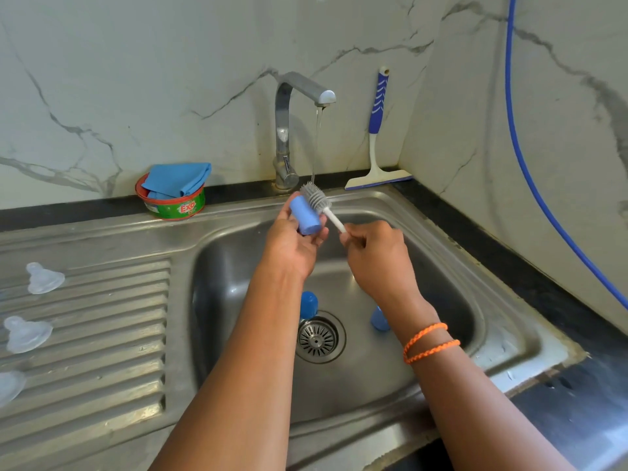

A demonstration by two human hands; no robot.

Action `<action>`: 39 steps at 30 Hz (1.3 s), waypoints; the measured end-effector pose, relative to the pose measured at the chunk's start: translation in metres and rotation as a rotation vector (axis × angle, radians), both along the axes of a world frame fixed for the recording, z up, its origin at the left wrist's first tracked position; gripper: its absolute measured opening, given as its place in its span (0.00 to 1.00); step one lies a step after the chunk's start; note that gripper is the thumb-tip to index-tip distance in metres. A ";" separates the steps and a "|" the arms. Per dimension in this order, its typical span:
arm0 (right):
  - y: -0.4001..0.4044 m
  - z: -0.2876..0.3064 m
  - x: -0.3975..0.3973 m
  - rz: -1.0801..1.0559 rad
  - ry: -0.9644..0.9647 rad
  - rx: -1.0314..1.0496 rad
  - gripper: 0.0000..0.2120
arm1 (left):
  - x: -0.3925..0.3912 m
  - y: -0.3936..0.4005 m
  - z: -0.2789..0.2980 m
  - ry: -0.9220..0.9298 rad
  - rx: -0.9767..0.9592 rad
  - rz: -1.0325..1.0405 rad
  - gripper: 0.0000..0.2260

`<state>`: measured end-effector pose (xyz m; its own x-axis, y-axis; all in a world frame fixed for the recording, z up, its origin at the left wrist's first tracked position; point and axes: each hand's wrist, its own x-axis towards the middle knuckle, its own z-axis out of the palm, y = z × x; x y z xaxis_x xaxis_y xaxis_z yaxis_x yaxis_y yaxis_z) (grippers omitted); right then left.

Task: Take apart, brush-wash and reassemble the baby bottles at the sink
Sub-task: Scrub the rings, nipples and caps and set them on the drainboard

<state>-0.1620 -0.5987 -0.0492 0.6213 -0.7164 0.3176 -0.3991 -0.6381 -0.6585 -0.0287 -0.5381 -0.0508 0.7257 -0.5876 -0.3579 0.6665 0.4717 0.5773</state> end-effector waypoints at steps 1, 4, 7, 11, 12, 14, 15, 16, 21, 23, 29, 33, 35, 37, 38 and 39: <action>0.000 0.001 0.003 -0.028 -0.011 -0.025 0.09 | -0.004 -0.001 0.000 0.012 -0.021 -0.031 0.17; -0.002 0.001 0.005 -0.042 -0.037 -0.034 0.08 | -0.009 -0.004 0.000 0.042 -0.077 -0.059 0.17; -0.006 -0.001 0.002 -0.006 -0.056 -0.007 0.08 | -0.006 -0.003 -0.001 0.052 -0.155 -0.041 0.16; -0.003 0.001 0.001 0.059 -0.077 0.034 0.10 | -0.011 -0.003 0.005 0.007 -0.152 -0.069 0.19; -0.001 0.002 0.001 0.069 -0.069 0.049 0.09 | -0.012 -0.004 0.006 0.008 -0.145 -0.048 0.20; 0.001 0.001 0.000 0.075 -0.052 0.088 0.09 | -0.009 -0.006 0.003 0.066 -0.174 0.028 0.16; 0.000 0.000 -0.001 0.075 -0.042 0.103 0.09 | -0.005 -0.005 0.002 0.103 -0.200 0.060 0.14; 0.000 0.000 -0.003 0.076 -0.030 0.111 0.10 | -0.002 -0.004 0.001 0.137 -0.228 0.081 0.13; -0.004 -0.001 -0.014 0.097 0.063 0.087 0.10 | 0.004 0.001 -0.001 0.186 -0.236 0.130 0.18; -0.005 -0.002 -0.013 0.053 0.047 0.077 0.10 | 0.005 0.001 -0.002 0.138 -0.198 0.118 0.17; 0.000 0.005 0.002 -0.001 -0.061 0.022 0.19 | -0.006 -0.003 0.000 -0.017 -0.101 -0.065 0.12; -0.003 0.007 0.000 0.024 -0.076 0.036 0.18 | -0.007 -0.005 0.000 -0.045 -0.056 -0.098 0.16; -0.005 0.007 -0.005 0.080 -0.068 0.065 0.13 | -0.005 -0.002 0.003 -0.001 -0.079 -0.041 0.16; -0.006 0.009 -0.010 0.122 -0.022 0.083 0.09 | 0.001 -0.001 0.002 0.047 -0.110 0.036 0.16; -0.007 0.010 -0.013 0.136 0.004 0.098 0.09 | 0.004 0.000 0.002 0.061 -0.114 0.063 0.16; -0.008 0.011 -0.015 0.145 0.022 0.117 0.09 | 0.006 0.001 0.001 0.068 -0.108 0.080 0.17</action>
